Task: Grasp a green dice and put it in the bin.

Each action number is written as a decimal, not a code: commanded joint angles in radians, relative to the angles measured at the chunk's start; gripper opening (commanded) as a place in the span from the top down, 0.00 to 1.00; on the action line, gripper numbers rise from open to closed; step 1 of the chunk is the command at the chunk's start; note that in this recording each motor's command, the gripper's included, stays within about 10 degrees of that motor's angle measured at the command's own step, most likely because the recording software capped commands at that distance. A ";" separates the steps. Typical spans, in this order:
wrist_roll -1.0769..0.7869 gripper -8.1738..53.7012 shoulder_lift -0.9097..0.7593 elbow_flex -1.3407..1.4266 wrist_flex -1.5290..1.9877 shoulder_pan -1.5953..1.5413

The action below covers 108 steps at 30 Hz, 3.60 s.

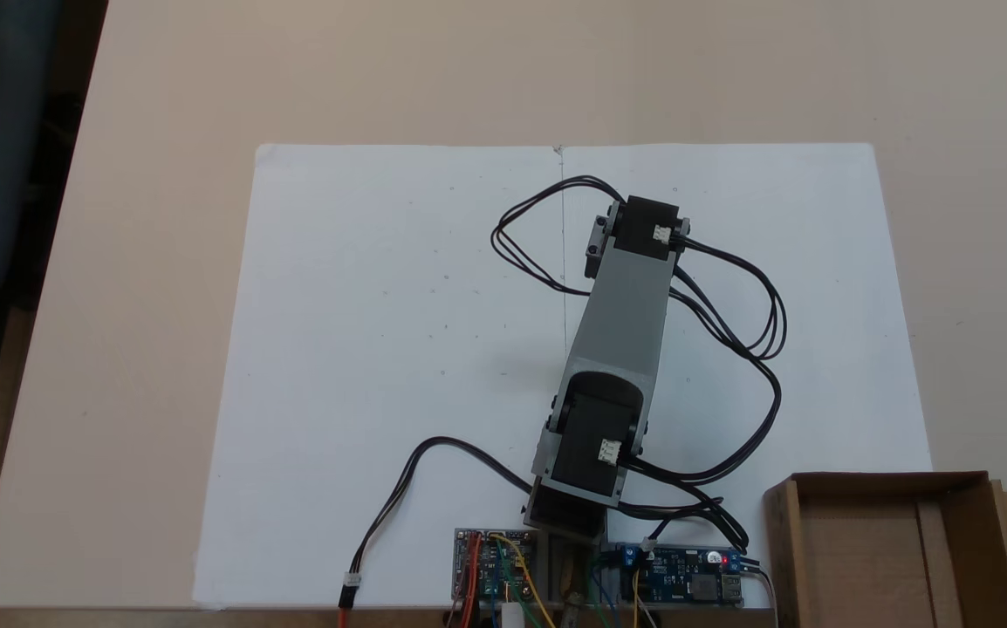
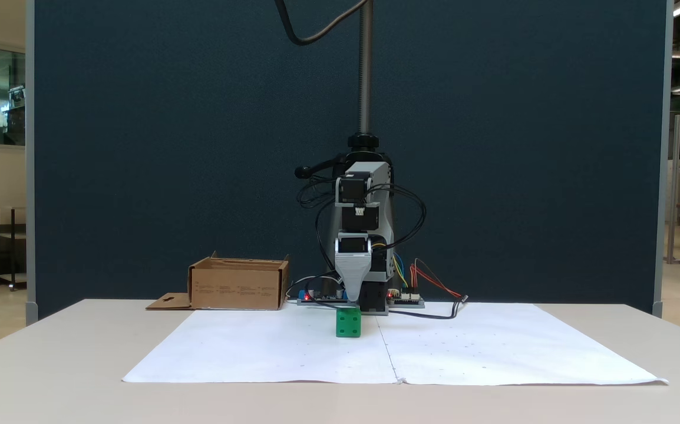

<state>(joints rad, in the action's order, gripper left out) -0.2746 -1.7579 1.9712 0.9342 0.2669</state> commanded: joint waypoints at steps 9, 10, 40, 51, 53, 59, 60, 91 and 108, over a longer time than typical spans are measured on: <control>-0.048 0.12 -0.017 -0.008 -0.077 0.031; -0.048 0.12 -0.017 -0.008 -0.077 0.032; -0.049 0.12 0.074 0.137 -0.275 0.061; -0.049 0.14 0.135 0.183 -0.356 0.066; -0.049 0.16 0.143 0.190 -0.371 0.066; -0.051 0.20 0.144 0.209 -0.402 0.066; -0.051 0.22 0.144 0.210 -0.402 0.066; 0.041 0.68 0.115 0.069 -0.336 0.057; 0.183 0.68 0.146 -0.594 0.305 0.110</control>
<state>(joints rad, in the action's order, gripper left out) -0.1534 -1.5999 1.3929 1.1904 0.3405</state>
